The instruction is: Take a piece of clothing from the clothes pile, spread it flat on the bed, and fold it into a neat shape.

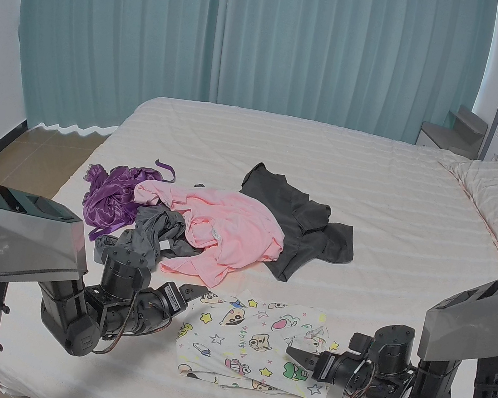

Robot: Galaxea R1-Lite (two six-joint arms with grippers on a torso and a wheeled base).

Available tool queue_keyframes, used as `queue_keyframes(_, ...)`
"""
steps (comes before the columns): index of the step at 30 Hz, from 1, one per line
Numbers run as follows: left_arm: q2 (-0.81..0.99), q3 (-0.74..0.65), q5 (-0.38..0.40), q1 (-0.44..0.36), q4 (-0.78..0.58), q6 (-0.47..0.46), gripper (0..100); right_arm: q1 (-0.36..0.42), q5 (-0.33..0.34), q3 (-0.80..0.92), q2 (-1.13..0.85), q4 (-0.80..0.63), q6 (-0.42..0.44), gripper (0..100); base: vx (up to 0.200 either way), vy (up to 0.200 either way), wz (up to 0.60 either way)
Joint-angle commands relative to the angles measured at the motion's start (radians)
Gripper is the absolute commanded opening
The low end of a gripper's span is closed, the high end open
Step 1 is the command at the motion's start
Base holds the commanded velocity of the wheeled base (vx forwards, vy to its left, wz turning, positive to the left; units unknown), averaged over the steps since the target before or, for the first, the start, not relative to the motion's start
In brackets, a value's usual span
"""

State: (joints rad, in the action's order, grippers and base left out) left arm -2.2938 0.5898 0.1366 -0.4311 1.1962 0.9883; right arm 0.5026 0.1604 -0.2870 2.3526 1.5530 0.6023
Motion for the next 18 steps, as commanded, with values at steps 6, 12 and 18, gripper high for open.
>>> queue_keyframes(6,-0.001,0.004,0.000,0.000,0.000,0.000,100,-0.010,-0.027,0.019,0.059,0.015,-0.046,0,0.000,0.000,0.00)
queue_keyframes(12,-0.001,0.005,0.000,0.000,0.000,0.000,100,-0.025,-0.032,0.091,0.004,0.015,-0.081,0,0.000,0.000,0.00)
queue_keyframes(18,-0.003,0.005,0.000,0.000,0.000,0.000,100,-0.110,-0.027,0.111,0.001,0.013,-0.156,0,0.000,0.000,0.00)
